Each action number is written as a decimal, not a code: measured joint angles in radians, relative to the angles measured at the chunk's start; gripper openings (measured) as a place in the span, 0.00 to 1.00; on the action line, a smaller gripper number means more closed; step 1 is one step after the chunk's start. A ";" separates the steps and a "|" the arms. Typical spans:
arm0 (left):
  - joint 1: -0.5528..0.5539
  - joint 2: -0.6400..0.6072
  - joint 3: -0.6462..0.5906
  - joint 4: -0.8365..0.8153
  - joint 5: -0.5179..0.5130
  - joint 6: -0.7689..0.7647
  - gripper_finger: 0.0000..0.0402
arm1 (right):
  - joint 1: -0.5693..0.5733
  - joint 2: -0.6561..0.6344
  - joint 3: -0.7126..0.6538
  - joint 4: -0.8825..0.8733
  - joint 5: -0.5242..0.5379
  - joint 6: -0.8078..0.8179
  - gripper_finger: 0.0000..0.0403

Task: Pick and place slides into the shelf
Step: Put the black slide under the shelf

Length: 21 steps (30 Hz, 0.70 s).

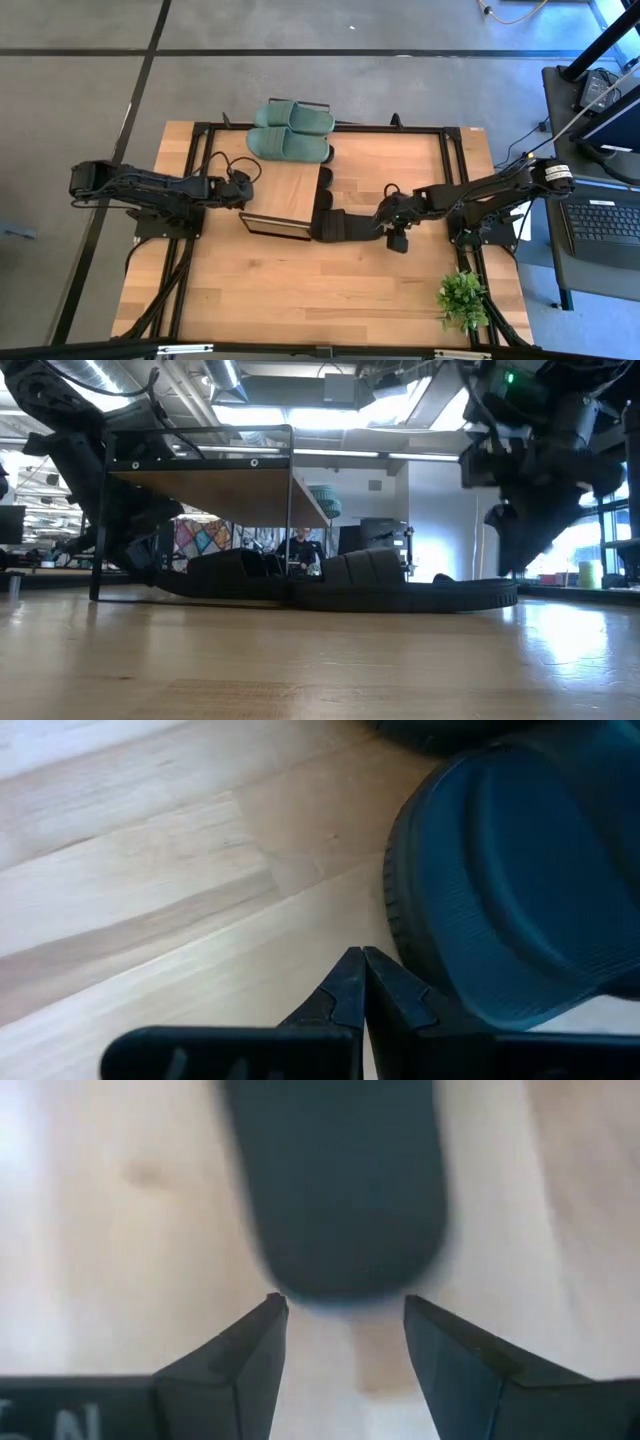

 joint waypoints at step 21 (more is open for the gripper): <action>0.000 -0.008 0.000 0.014 -0.014 -0.006 0.00 | 0.102 0.242 0.000 0.720 -0.143 -0.097 0.50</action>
